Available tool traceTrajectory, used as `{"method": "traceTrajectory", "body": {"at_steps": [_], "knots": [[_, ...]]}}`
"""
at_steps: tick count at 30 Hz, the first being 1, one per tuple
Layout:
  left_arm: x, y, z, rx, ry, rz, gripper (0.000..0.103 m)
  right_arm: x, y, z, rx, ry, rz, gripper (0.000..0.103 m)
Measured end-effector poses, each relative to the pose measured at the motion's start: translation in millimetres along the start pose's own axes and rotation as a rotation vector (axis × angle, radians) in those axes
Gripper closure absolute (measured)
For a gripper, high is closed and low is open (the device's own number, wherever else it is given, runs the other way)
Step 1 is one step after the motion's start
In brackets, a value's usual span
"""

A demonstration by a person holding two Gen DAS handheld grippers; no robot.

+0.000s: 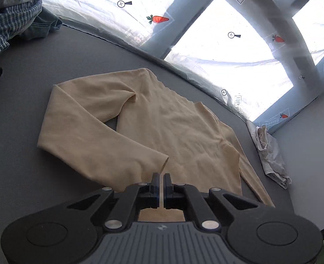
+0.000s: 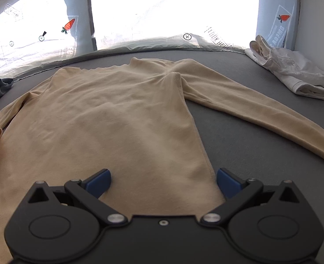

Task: Fold clothes
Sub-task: 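Fold the held sleeve across the sweater body with the left gripper and release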

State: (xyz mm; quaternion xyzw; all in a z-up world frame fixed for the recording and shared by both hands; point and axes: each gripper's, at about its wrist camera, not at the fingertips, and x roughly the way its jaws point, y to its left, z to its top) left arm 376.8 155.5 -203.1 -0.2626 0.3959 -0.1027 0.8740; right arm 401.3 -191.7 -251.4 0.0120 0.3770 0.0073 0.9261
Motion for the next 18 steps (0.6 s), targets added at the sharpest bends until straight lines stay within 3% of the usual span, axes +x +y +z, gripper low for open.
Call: {"method": "traceTrajectory", "body": {"at_steps": [3,5,7,9,12,15,18], "knots": [[0.7,-6.1,-6.1,0.0,0.013,0.012,0.095,2.3,-7.3,16.0,0.024,0.103,0.042,0.001],[3.2,-3.7,-6.7,-0.013,0.03,0.067,0.09,-1.9,-16.2,23.4,0.095,0.122,0.065,0.011],[5.0,1.6,-7.1,-0.035,0.054,0.138,0.089,-11.2,-25.5,28.3,0.189,0.108,0.103,0.023],[4.7,11.8,-8.2,-0.079,0.087,0.207,0.089,-21.3,-30.3,32.5,0.262,0.083,0.133,0.027],[-1.9,32.1,-13.9,-0.179,0.117,0.235,0.089,-32.8,-28.5,37.8,0.318,0.043,0.198,0.044],[-3.8,40.5,-21.2,-0.22,0.139,0.246,0.089,-39.0,-15.8,42.3,0.311,0.015,0.246,0.044],[-1.8,39.5,-28.1,-0.205,0.165,0.256,0.089,-44.9,-7.4,47.6,0.261,-0.016,0.159,0.044]]}}
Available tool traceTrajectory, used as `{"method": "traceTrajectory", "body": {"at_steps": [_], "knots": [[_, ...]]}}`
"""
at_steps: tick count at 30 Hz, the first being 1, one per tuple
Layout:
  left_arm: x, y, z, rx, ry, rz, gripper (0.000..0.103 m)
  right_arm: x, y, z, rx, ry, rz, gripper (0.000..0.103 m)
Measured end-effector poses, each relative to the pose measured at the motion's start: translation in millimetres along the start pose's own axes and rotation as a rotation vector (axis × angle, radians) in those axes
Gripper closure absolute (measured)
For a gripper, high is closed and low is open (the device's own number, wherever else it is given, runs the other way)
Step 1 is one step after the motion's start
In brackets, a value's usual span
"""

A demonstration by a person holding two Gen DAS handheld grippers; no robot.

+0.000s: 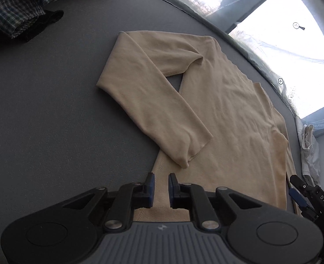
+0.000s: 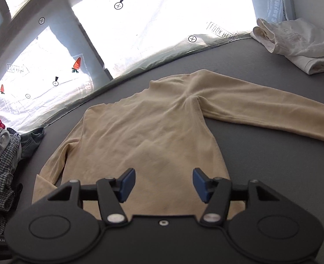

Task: Fold clothes

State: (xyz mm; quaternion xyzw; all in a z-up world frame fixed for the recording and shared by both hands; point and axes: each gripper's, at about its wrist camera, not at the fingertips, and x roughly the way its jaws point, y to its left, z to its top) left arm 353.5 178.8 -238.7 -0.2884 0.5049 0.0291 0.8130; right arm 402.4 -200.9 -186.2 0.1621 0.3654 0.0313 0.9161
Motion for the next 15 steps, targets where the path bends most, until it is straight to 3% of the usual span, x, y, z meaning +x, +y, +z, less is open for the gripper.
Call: {"method": "traceTrajectory", "body": {"at_steps": [2,4,5,7,12,15], "knots": [[1.2,2.3,-4.6,0.0,0.014,-0.004,0.088,-1.7,-2.8,4.5,0.008,0.008,0.012,0.048],[4.8,4.7,-8.2,-0.008,0.033,-0.001,0.087,-0.1,-1.6,7.7,0.005,0.037,0.053,0.068],[7.6,5.8,-9.2,-0.013,0.043,0.004,0.087,2.0,1.5,8.1,0.0,0.054,0.076,0.072],[12.3,8.2,-10.7,-0.025,0.057,0.014,0.087,9.2,8.7,6.3,0.022,0.096,0.143,0.089],[15.0,15.5,-6.4,-0.112,0.061,0.005,0.087,42.7,24.6,-11.7,0.232,0.25,0.36,0.093],[17.4,18.7,-0.7,-0.15,0.078,-0.002,0.087,64.8,47.3,-27.1,0.244,0.343,0.41,0.093]]}}
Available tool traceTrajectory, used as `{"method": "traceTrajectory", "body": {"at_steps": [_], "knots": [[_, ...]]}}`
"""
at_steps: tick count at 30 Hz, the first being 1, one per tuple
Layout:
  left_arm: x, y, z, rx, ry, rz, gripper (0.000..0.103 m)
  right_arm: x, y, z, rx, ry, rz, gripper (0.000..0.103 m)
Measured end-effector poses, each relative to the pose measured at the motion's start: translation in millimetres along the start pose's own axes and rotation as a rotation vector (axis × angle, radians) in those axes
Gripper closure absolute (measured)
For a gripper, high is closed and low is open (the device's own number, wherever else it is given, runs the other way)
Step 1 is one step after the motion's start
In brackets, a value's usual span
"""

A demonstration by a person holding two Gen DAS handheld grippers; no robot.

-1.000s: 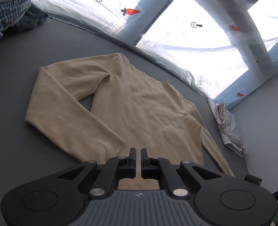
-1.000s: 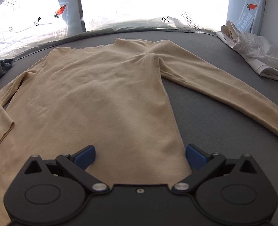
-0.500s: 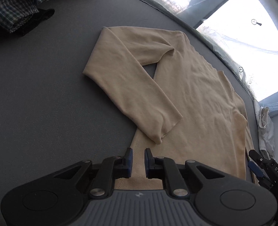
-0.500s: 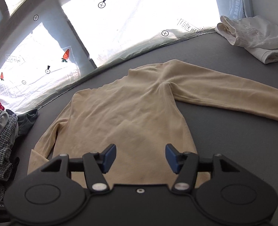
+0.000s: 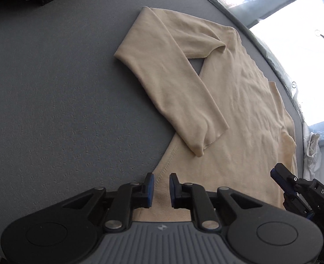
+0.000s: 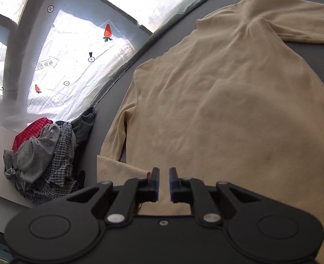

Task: Fold clothes

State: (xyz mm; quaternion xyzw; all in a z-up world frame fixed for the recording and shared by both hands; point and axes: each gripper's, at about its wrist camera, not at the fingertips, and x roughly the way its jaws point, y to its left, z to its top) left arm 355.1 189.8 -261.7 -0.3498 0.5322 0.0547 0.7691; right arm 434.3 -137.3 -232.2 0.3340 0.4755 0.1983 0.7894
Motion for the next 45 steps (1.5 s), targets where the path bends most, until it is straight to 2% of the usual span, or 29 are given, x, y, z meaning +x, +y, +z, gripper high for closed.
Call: {"method": "traceTrajectory", "body": {"at_steps": [4,8,14,21,23,25,29,37,42,45], "knots": [[2.3,2.7,7.4,-0.037,0.016,-0.002,0.086,36.7,7.1,-7.4,0.067,0.061,0.024,0.091],[3.1,2.2,9.7,-0.028,0.021,0.003,0.085,61.2,13.2,-4.5,0.095,0.067,-0.001,0.085],[3.6,2.5,10.8,-0.01,0.032,-0.008,0.085,76.6,35.7,3.3,-0.012,0.07,-0.049,0.074],[5.1,8.5,14.5,-0.028,0.052,-0.034,0.085,91.7,59.7,8.2,-0.108,0.081,-0.14,0.073],[5.3,11.1,15.4,-0.038,0.058,-0.041,0.085,93.5,62.8,9.9,-0.122,0.093,-0.161,0.079],[5.6,12.0,16.6,-0.052,0.063,-0.041,0.085,94.1,60.2,10.8,-0.127,0.098,-0.182,0.098],[5.8,7.6,16.7,-0.061,0.055,-0.016,0.085,82.3,43.4,11.8,-0.035,0.075,-0.121,0.102],[-3.9,-15.1,1.6,-0.099,-0.051,0.07,0.082,51.3,22.9,30.0,-0.052,0.043,-0.053,0.102],[-10.5,-41.8,-8.8,-0.113,-0.141,0.08,0.08,24.1,0.2,59.0,-0.069,0.022,-0.033,0.102],[-4.6,-57.6,-15.6,-0.114,-0.167,0.089,0.08,9.9,-16.8,73.7,-0.081,0.02,-0.029,0.102]]}}
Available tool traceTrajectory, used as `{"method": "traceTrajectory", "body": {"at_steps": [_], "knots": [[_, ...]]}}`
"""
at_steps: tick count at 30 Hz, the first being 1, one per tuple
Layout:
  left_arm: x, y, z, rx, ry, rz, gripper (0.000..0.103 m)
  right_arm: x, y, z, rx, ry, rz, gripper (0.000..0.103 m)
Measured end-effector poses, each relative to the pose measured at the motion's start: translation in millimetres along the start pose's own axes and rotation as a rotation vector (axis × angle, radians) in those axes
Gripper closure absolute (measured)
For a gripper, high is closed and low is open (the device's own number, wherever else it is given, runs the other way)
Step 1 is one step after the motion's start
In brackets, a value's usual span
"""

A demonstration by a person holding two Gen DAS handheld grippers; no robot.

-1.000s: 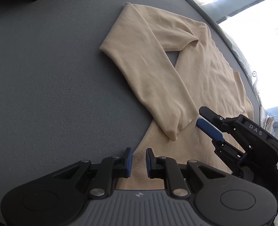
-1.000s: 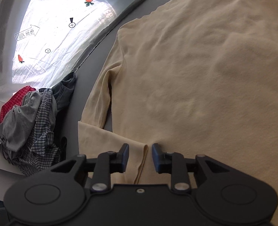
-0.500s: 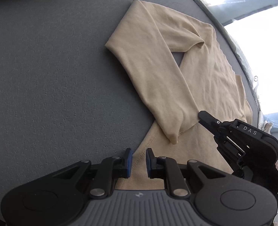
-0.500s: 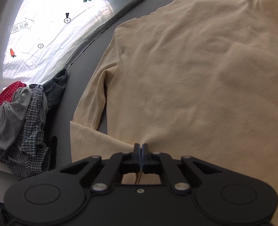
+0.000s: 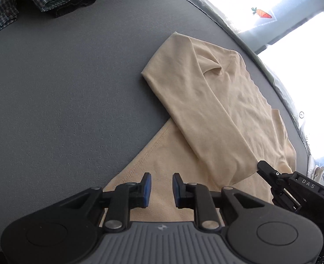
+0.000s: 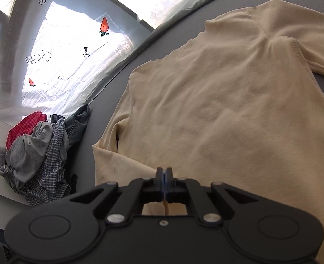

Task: Fold clothes

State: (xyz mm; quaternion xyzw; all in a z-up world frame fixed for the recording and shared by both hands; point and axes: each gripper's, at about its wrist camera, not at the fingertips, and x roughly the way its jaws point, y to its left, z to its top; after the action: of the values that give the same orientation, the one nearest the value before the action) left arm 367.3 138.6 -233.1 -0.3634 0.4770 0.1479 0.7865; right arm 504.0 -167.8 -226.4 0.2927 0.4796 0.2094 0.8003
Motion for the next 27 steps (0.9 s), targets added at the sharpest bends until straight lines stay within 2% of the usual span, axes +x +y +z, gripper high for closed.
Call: {"method": "traceTrajectory", "body": {"at_steps": [6,10,14,17,19,21,23,26,27], "knots": [[15.2,-30.9,-27.1,-0.028,-0.018,0.007,0.079,-27.4,-40.0,25.9,-0.026,-0.005,-0.007,0.102],[34.3,-41.2,-44.3,-0.066,0.003,0.04,0.071,-43.6,-62.8,47.5,-0.074,-0.037,-0.038,0.102],[35.4,-46.0,-53.6,-0.093,-0.049,0.064,0.067,-47.5,-81.0,65.9,-0.111,-0.037,-0.049,0.099],[34.9,-46.3,-56.1,-0.118,-0.061,0.07,0.066,-39.8,-87.9,70.4,-0.113,0.002,-0.041,0.088],[34.5,-47.8,-58.1,-0.117,-0.069,0.079,0.065,-32.3,-87.9,68.5,-0.125,0.034,-0.036,0.074],[34.6,-51.2,-60.0,-0.108,-0.079,0.087,0.062,-25.9,-85.7,64.1,-0.15,0.043,-0.045,0.068],[34.5,-55.2,-61.3,-0.092,-0.086,0.086,0.054,-21.2,-81.2,59.6,-0.189,0.046,-0.061,0.065],[35.8,-61.3,-61.1,-0.062,-0.086,0.092,0.044,-18.9,-68.8,55.2,-0.28,0.047,-0.097,0.068],[37.3,-63.7,-60.3,-0.056,-0.084,0.096,0.043,-17.6,-66.4,54.2,-0.299,0.059,-0.091,0.084]]}}
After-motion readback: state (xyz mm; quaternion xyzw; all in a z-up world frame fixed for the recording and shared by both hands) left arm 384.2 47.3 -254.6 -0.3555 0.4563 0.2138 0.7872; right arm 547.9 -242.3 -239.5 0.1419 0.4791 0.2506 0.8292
